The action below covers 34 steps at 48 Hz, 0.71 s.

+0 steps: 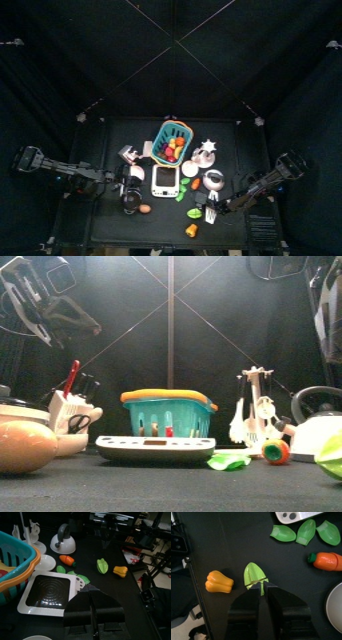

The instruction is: Grab starfruit

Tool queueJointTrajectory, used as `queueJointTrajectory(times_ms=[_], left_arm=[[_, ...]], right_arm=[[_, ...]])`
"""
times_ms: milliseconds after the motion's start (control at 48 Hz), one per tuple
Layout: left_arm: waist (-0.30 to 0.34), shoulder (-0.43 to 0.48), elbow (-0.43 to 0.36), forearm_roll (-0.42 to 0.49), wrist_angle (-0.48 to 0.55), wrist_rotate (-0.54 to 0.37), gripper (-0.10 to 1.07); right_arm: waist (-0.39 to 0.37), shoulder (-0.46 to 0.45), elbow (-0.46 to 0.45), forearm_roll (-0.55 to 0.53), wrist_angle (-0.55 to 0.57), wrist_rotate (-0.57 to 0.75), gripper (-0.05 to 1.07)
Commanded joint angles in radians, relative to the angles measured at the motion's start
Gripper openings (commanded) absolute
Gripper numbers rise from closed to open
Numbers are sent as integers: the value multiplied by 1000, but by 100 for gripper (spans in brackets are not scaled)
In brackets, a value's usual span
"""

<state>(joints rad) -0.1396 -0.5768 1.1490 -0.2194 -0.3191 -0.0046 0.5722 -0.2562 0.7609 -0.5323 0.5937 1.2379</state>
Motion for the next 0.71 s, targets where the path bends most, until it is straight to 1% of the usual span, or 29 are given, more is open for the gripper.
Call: queueJointTrajectory(times_ms=[0, 62, 188, 271, 479, 562, 688], left_arm=[[0, 3, -12, 2, -3, 2, -2], [0, 2, -11, 0, -3, 2, -2], [0, 2, -8, 0, -3, 2, -2], [2, 2, -8, 2, -3, 2, -2], [5, 2, -3, 0, -3, 2, -2], [5, 2, -3, 0, -3, 2, -2], [5, 3, -2, 2, -3, 2, -2]], right_arm=[[5, 18, -31, -5, -28, 0, 68], [5, 40, -35, -5, -37, 0, 77], [3, 61, -37, -3, -37, 0, 88], [2, 69, -37, -5, -38, 0, 91], [-3, 100, -40, 2, -44, 2, 93], [-5, 115, -49, 3, -63, 0, 94], [-5, 137, -58, 2, -74, -6, 98]])
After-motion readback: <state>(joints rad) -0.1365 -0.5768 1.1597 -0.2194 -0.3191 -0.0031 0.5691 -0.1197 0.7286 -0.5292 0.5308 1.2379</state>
